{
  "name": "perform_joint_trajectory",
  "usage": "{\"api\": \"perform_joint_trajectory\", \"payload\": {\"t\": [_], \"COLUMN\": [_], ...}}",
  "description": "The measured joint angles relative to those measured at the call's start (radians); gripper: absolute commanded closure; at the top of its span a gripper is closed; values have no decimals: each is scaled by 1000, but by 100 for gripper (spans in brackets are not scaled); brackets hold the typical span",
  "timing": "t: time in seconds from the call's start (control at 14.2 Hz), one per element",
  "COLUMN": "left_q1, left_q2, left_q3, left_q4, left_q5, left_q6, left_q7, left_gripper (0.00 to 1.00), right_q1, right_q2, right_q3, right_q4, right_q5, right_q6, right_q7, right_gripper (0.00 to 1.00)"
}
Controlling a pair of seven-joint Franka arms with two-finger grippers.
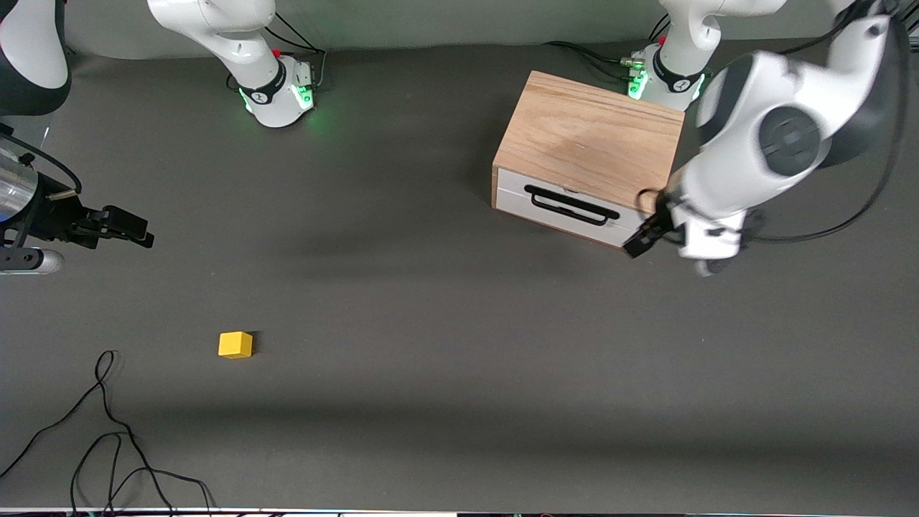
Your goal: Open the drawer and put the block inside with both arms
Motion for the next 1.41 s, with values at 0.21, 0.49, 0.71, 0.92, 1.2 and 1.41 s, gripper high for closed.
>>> {"api": "perform_joint_trajectory", "payload": {"t": [0.21,0.49,0.71,0.92,1.2,1.41], "left_q1": [-74,-99,-121,-138,-139,-139], "left_q2": [78,162,211,247,275,292], "left_q3": [-2,-2,-1,-1,1,2], "left_q4": [-4,-4,-5,-4,-3,-4], "left_q5": [1,13,15,16,16,16], "left_q6": [4,6,16,26,29,55], "left_q7": [-215,-304,-365,-381,-384,-385], "left_gripper": [0,0,0,0,0,0], "right_q1": [0,0,-1,0,9,11], "right_q2": [35,72,73,73,73,73], "right_q3": [0,0,0,0,3,6], "right_q4": [21,49,50,50,52,52], "right_q5": [0,0,0,-14,-25,-26], "right_q6": [17,18,16,14,14,20], "right_q7": [0,0,0,0,0,0], "right_gripper": [0,0,0,0,0,0]}}
